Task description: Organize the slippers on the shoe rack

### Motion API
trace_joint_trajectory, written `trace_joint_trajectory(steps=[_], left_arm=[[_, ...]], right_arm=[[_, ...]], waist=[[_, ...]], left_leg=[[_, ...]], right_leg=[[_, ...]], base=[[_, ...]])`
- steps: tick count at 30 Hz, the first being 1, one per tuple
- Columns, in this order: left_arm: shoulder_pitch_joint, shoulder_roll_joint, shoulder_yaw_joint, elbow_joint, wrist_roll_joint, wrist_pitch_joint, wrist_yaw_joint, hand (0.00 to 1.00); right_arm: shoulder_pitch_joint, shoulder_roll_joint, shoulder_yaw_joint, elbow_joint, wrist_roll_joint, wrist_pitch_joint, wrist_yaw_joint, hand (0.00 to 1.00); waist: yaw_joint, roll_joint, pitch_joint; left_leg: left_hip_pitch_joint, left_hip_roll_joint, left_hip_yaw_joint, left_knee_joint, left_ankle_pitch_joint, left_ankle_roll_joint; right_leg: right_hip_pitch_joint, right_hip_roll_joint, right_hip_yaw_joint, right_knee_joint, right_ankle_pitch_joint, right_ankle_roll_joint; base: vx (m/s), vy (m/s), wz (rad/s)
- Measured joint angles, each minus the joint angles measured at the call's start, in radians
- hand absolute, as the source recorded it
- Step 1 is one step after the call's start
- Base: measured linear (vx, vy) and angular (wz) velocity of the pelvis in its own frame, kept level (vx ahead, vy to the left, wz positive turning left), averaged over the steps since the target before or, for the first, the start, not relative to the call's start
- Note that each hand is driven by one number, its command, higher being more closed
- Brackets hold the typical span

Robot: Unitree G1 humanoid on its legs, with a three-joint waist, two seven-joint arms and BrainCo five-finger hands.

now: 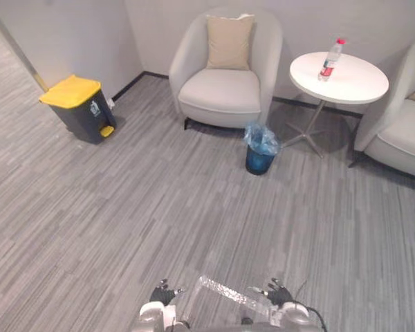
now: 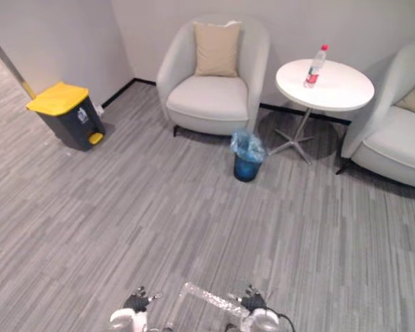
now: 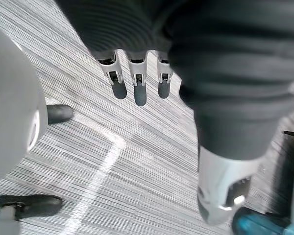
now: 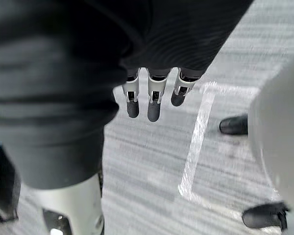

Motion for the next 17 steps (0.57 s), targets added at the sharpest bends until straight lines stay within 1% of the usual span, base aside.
trace_joint_trajectory(steps=[1,2,3,4,5,6,7,8,9,10,11,12,13,17], left_arm=[[0.000,0.000,0.012,-0.010,0.001,0.000,0.000,0.00],[0.006,-0.001,0.036,-0.028,0.001,-0.001,0.002,0.00],[0.012,-0.006,0.052,-0.032,0.001,-0.002,0.002,0.00],[0.012,-0.004,0.052,-0.033,0.001,-0.002,0.002,0.00],[0.013,-0.008,0.053,-0.034,0.001,-0.002,0.003,0.00],[0.014,-0.014,0.051,-0.038,0.000,-0.003,0.006,0.00],[0.015,-0.023,0.049,-0.040,0.000,-0.001,0.008,0.00],[0.019,-0.032,0.049,-0.040,0.000,0.000,0.010,0.00],[0.019,-0.038,0.047,-0.044,0.000,-0.001,0.015,0.00],[0.019,-0.035,0.043,-0.039,0.001,0.003,0.022,0.00],[0.018,-0.035,0.042,-0.039,0.001,0.003,0.022,0.00],[0.016,-0.035,0.042,-0.040,0.001,0.002,0.025,0.00],[0.021,-0.035,0.039,-0.036,0.001,0.002,0.025,0.00],[0.013,-0.037,0.005,-0.007,0.001,0.005,0.025,0.00]], right_arm=[[0.001,0.001,0.001,-0.003,0.000,0.000,0.000,0.00],[0.012,0.002,0.001,-0.023,0.002,-0.001,-0.001,0.00],[0.016,-0.003,0.001,-0.031,0.003,-0.002,-0.005,0.00],[0.015,-0.006,0.000,-0.035,0.003,-0.001,-0.006,0.00],[0.023,-0.010,-0.001,-0.055,0.004,-0.001,-0.010,0.00],[0.022,-0.012,-0.001,-0.060,0.004,-0.002,-0.012,0.00],[0.022,-0.019,-0.001,-0.063,0.005,-0.003,-0.012,0.00],[0.023,-0.023,-0.001,-0.063,0.004,-0.004,-0.012,0.00],[0.026,-0.026,-0.011,-0.056,0.004,-0.001,-0.015,0.00],[0.034,-0.019,-0.035,-0.055,0.003,-0.003,-0.018,0.00],[0.034,-0.017,-0.038,-0.055,0.003,-0.001,-0.018,0.00],[0.040,-0.014,-0.039,-0.055,0.003,0.002,-0.018,0.00],[0.043,-0.014,-0.038,-0.056,0.002,0.002,-0.018,0.00],[0.054,-0.014,-0.048,-0.054,0.002,0.001,-0.018,0.00]], waist=[[0.002,-0.002,0.003],[0.019,0.001,0.010],[0.021,0.002,0.012],[0.021,0.003,0.012],[0.022,0.009,0.009],[0.022,0.016,0.006],[0.024,0.031,0.003],[0.024,0.043,-0.004],[0.032,0.046,-0.012],[0.027,0.035,-0.015],[0.027,0.034,-0.013],[0.033,0.029,-0.011],[0.036,0.031,-0.021],[0.029,0.029,-0.047]], left_leg=[[-0.016,0.009,-0.001,0.041,0.000,0.000],[-0.058,0.034,-0.012,0.173,0.002,0.003],[-0.091,0.042,-0.055,0.256,0.009,0.015],[-0.104,0.039,-0.070,0.262,-0.009,0.025],[-0.095,0.005,-0.145,0.208,-0.069,0.047],[-0.086,-0.035,-0.205,0.093,-0.100,0.050],[-0.073,-0.051,-0.251,-0.019,-0.104,0.049],[-0.066,-0.051,-0.270,-0.062,-0.104,0.048],[-0.037,-0.067,-0.287,-0.107,-0.065,0.033],[-0.021,-0.080,-0.264,-0.110,-0.071,0.049],[-0.013,-0.076,-0.254,-0.110,-0.066,0.048],[0.020,-0.076,-0.217,-0.119,-0.066,0.051],[0.049,-0.082,-0.200,-0.144,-0.066,0.052],[0.063,-0.100,-0.198,-0.173,-0.063,0.056]], right_leg=[[0.000,-0.001,0.011,0.004,-0.009,-0.004],[-0.010,0.007,0.053,0.026,-0.017,-0.006],[-0.026,0.019,0.099,0.049,-0.021,-0.010],[-0.025,0.018,0.109,0.051,-0.021,-0.011],[-0.041,0.019,0.153,0.059,-0.022,-0.010],[-0.064,0.022,0.190,0.068,-0.022,-0.009],[-0.082,0.034,0.212,0.077,-0.021,-0.006],[-0.091,0.042,0.216,0.081,-0.018,-0.001],[-0.113,0.048,0.242,0.106,-0.013,0.015],[-0.102,0.038,0.247,0.114,-0.012,0.031],[-0.099,0.037,0.252,0.117,-0.015,0.033],[-0.090,0.033,0.264,0.131,-0.024,0.038],[-0.086,0.029,0.259,0.134,-0.026,0.039],[-0.084,0.014,0.249,0.105,-0.028,0.044]], base=[[-0.07,-0.009,-0.85],[-0.06,0.017,-1.02],[-0.03,0.045,-1.02],[0.02,0.080,-0.92],[0.01,0.105,-0.89],[0.04,0.135,-1.05],[0.02,0.093,-0.73],[0.08,0.150,-0.74],[0.12,0.143,-0.62],[0.15,0.178,-0.59],[0.16,0.118,-0.48],[0.14,0.111,-0.56],[0.12,0.088,-0.54],[0.13,0.053,-0.13]])
